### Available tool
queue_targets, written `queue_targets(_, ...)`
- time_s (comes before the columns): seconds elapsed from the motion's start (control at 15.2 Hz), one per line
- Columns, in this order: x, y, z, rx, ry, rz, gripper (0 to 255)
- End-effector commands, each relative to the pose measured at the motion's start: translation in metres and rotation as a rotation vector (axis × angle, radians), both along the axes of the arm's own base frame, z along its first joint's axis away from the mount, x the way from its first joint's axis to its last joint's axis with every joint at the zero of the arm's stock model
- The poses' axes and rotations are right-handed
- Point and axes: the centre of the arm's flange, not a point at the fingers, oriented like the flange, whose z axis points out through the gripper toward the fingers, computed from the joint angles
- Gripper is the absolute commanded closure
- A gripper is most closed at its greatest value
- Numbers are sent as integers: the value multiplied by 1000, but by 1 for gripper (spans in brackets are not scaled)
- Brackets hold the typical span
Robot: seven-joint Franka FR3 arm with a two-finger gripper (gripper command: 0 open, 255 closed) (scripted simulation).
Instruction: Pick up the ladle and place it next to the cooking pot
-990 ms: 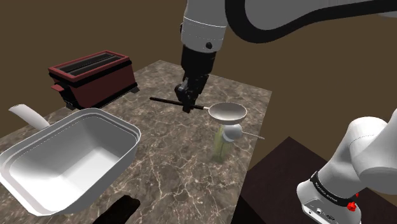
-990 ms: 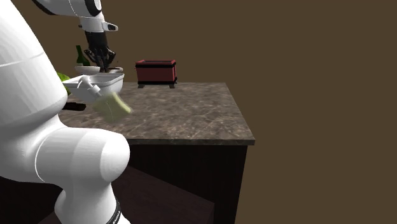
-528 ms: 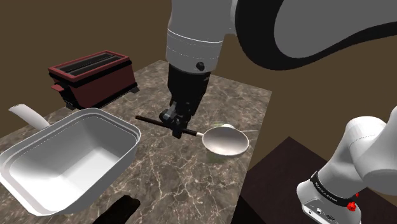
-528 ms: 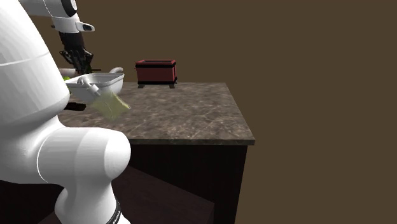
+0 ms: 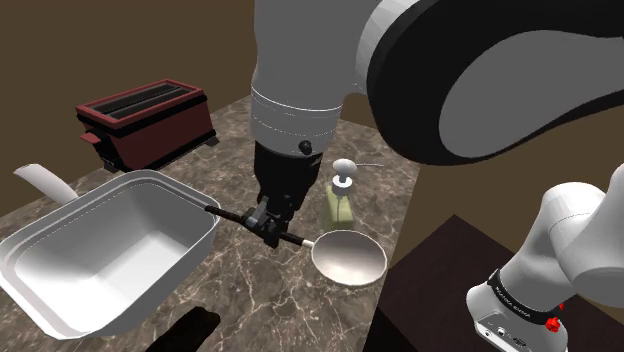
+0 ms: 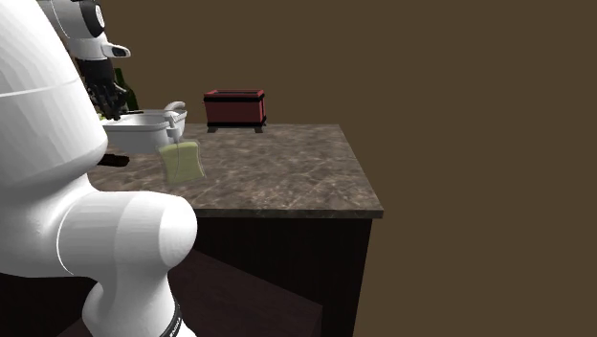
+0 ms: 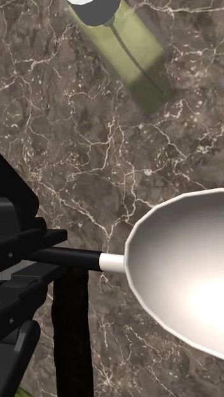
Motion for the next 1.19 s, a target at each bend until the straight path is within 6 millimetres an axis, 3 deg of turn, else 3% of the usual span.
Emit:
queue_targets(0.0, 0, 0, -11, 0, 0, 0, 255)
queue_targets(1.12, 0, 0, -100, 0, 0, 0, 255)
